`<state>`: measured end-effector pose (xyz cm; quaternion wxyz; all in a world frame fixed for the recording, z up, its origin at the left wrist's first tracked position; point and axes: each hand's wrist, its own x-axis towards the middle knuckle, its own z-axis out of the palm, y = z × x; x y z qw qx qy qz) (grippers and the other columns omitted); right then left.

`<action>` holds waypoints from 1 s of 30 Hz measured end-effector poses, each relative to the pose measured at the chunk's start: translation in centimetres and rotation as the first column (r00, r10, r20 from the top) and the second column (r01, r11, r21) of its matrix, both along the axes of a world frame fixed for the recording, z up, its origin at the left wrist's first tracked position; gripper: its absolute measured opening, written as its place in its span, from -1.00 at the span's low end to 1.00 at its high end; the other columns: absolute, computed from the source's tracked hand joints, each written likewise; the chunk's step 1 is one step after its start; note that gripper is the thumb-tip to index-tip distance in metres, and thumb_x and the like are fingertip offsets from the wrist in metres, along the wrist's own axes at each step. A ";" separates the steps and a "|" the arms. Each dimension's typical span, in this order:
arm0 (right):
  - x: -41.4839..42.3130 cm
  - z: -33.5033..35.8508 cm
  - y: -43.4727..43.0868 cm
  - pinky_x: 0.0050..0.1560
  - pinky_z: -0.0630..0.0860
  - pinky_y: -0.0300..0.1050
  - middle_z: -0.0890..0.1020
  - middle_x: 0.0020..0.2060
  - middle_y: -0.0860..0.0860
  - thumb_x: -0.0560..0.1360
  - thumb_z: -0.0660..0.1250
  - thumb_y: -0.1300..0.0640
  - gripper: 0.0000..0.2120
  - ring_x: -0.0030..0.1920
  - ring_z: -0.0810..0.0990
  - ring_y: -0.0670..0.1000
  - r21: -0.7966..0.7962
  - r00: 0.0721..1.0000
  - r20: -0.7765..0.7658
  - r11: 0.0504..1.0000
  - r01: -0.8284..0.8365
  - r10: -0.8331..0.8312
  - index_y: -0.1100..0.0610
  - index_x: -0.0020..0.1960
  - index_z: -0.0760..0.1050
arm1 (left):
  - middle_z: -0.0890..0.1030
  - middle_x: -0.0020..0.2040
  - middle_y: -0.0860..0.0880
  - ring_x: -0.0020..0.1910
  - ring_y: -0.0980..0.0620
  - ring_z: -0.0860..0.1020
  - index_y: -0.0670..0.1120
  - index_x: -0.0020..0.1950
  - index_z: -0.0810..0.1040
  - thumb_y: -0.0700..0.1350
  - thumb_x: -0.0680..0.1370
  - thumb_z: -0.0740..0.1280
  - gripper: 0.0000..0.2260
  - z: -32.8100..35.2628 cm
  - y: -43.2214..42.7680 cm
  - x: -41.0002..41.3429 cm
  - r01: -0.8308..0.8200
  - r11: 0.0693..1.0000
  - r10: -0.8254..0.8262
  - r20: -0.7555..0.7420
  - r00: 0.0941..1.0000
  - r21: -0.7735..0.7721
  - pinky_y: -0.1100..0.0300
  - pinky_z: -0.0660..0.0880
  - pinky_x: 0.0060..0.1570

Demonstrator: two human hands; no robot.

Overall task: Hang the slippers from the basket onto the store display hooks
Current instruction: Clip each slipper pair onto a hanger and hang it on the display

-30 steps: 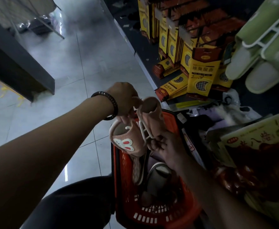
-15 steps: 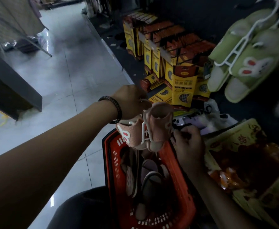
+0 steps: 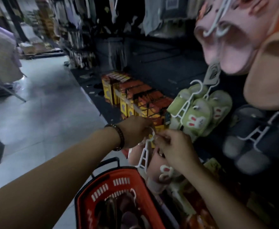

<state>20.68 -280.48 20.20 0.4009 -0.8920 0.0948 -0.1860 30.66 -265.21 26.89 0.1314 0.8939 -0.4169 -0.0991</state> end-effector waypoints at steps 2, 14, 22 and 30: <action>0.5 0.5 -0.9 -0.12 0.63 0.03 0.71 -0.30 -0.05 0.59 0.44 0.02 -0.85 -0.23 0.69 -0.02 0.009 1.000 0.013 1.000 -0.015 0.014 0.05 -0.12 0.67 | 0.65 0.09 -0.08 0.02 -0.12 0.58 -0.07 0.22 0.61 -0.13 0.72 0.17 -0.77 0.6 -1.1 0.4 0.007 0.998 -0.006 0.009 1.000 -0.062 0.02 0.54 0.01; 2.7 5.4 -5.1 -0.30 0.45 -0.45 0.57 -0.42 -0.17 0.53 0.50 0.22 -0.79 -0.33 0.60 -0.26 -0.010 0.909 0.354 0.971 0.238 -0.219 0.06 -0.22 0.55 | 0.48 0.10 0.04 0.00 0.02 0.51 0.03 0.15 0.42 -0.13 0.59 0.37 -0.80 -1.8 -6.5 0.6 -0.153 0.726 0.214 0.010 0.977 -0.670 -0.01 0.55 0.01; 6.8 7.3 -7.5 -0.29 0.37 -0.19 0.66 -0.35 -0.02 0.54 0.44 0.19 -0.84 -0.32 0.59 -0.03 -0.038 0.884 0.309 0.924 0.381 -0.351 0.07 -0.22 0.58 | 0.44 0.31 0.05 0.25 0.01 0.50 0.09 0.38 0.39 -0.03 0.55 0.42 -0.57 -4.8 -9.7 -0.3 -0.212 0.755 0.093 -0.219 0.971 -0.621 -0.07 0.52 0.26; 9.0 7.4 -9.7 -0.38 0.27 -0.34 0.60 -0.34 -0.01 0.53 0.37 0.30 -0.77 -0.27 0.56 -0.01 -0.001 0.862 0.253 0.891 0.454 -0.439 0.10 -0.28 0.54 | 0.53 0.27 0.03 0.17 0.07 0.53 0.01 0.37 0.47 -0.07 0.51 0.46 -0.56 -3.9 -12.6 1.4 -0.267 0.744 0.055 -0.343 0.938 -0.612 0.05 0.55 0.16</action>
